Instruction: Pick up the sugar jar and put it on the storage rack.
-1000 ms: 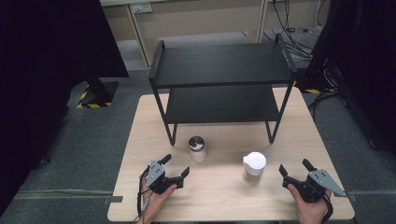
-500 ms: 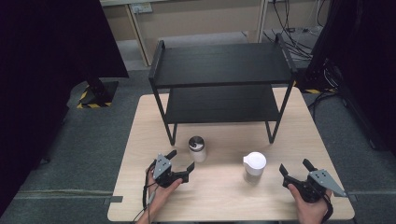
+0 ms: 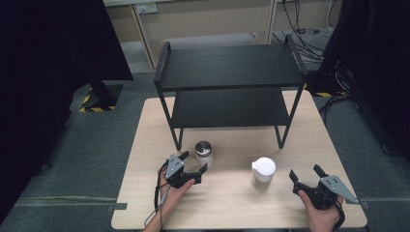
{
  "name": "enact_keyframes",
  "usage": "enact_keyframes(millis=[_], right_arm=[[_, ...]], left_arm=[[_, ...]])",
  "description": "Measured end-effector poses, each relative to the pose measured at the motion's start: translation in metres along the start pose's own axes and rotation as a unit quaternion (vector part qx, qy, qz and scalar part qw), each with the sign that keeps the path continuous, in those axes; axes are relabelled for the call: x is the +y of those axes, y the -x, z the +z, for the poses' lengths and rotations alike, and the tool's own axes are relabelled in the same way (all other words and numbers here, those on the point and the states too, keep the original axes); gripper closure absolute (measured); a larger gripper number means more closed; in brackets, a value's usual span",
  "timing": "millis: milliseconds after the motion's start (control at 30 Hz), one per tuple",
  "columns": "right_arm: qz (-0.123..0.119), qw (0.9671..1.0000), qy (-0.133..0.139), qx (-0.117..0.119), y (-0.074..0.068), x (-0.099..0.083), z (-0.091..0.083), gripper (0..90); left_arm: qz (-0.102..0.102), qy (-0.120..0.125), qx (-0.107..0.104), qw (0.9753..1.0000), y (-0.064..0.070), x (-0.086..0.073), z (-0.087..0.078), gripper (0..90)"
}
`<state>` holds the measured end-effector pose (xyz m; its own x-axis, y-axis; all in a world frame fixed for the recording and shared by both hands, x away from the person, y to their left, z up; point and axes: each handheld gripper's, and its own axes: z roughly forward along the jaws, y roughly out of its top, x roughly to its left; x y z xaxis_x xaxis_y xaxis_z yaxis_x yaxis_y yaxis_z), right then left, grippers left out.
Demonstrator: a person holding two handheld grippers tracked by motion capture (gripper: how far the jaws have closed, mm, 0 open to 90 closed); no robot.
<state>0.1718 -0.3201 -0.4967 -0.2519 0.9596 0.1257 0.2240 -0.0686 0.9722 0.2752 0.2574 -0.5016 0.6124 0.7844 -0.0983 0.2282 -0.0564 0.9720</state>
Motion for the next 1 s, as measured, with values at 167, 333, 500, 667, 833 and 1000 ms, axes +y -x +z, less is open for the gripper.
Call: enact_keyframes(millis=[167,333,500,667,833,1000], right_arm=[[-0.002,1.0000,-0.001,0.001,0.000,0.000,0.000,6.2],[-0.001,1.0000,-0.001,0.001,0.000,0.000,0.000,6.2],[-0.002,1.0000,-0.002,0.001,0.000,0.001,0.000,6.2],[-0.004,1.0000,-0.004,0.002,0.000,0.001,0.001,6.2],[-0.004,1.0000,-0.005,0.002,0.000,0.002,0.001,6.2],[-0.004,1.0000,-0.005,0.003,0.000,0.002,0.001,6.2]], left_arm=[[0.005,-0.011,-0.006,0.9999,0.000,0.005,0.009,8.7],[0.002,-0.023,-0.004,0.9997,0.001,0.011,0.018,12.2],[0.005,-0.028,0.012,0.9995,0.007,0.014,0.024,16.8],[0.002,-0.025,0.022,0.9994,0.011,0.014,0.028,22.4],[0.010,-0.026,0.024,0.9993,0.014,0.014,0.030,26.9],[0.012,-0.024,0.027,0.9993,0.016,0.014,0.030,29.1]])
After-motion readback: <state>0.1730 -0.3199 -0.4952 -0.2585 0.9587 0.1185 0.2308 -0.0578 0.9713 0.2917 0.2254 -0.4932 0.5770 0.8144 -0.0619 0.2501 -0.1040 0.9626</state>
